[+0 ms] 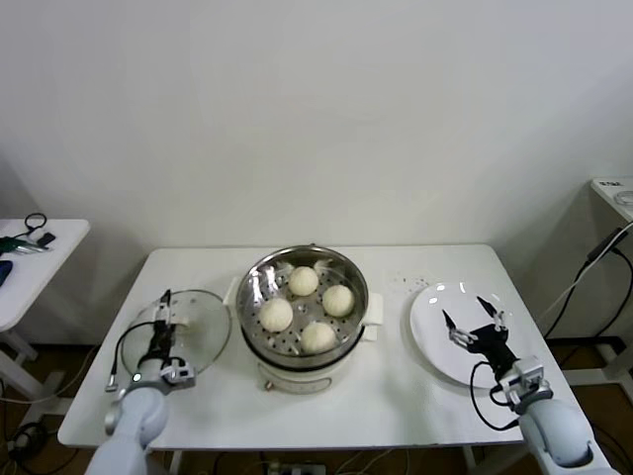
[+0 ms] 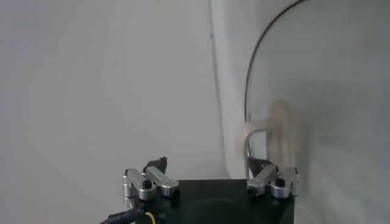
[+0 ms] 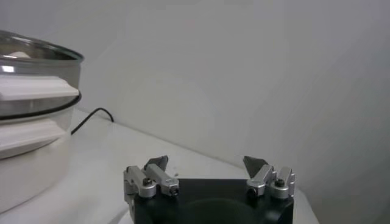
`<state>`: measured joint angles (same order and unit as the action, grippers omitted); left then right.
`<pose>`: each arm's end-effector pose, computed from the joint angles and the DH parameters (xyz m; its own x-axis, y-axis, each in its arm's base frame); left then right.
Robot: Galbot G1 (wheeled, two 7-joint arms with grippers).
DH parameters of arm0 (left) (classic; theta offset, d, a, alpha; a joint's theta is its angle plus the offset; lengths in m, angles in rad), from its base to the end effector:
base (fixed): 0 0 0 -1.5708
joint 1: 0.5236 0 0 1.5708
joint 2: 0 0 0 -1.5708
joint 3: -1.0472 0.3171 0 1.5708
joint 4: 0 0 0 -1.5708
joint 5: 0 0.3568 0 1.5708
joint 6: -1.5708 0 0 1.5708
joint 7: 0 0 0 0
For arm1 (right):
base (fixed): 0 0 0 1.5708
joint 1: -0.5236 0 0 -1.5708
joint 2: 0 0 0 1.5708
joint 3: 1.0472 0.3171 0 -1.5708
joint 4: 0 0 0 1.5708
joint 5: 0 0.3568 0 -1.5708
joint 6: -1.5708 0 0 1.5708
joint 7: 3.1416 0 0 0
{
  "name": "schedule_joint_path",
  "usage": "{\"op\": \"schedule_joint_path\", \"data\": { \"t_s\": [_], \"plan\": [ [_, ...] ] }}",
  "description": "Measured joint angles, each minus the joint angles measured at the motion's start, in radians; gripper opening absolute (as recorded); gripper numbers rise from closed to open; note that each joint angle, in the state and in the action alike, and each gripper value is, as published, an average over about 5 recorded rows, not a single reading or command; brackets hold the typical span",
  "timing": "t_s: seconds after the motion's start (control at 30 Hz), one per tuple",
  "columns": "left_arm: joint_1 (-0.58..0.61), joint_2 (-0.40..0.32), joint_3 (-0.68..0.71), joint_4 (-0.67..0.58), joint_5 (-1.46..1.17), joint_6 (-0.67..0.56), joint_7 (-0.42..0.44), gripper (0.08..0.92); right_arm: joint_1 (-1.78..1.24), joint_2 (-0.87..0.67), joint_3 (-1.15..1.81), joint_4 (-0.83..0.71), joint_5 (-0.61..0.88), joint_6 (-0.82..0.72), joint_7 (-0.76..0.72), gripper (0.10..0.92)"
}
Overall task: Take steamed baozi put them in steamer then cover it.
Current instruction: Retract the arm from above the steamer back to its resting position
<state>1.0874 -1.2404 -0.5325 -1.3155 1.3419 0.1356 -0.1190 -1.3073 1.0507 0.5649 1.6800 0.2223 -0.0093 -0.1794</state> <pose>0.3295 0.1350 -0.3977 -0.9671 -0.2112 0.1421 0.1689 -0.1149 0.9789 0.2822 -0.1510 -0.3174 -0.9615 -0.1860 0.2022 -0.2354 0.9373 -0.2569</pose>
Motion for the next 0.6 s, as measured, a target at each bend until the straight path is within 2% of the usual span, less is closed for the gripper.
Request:
{"op": "schedule_joint_path", "data": {
  "t_s": [0.1,0.2,0.6],
  "plan": [
    [-0.016,-0.004,0.002,0.018,-0.007,-0.001,-0.009,0.817,0.0,0.005,-0.001,-0.004,-0.007,0.002,-0.002,0.823],
    [-0.026,-0.007,0.002,0.032,-0.015,-0.005,-0.016,0.767,0.0,0.009,-0.005,-0.008,-0.013,0.004,-0.004,0.823],
    [-0.027,0.007,-0.002,0.042,-0.035,-0.017,-0.016,0.421,0.014,0.022,-0.018,-0.021,-0.031,0.009,-0.006,0.823]
  ]
}}
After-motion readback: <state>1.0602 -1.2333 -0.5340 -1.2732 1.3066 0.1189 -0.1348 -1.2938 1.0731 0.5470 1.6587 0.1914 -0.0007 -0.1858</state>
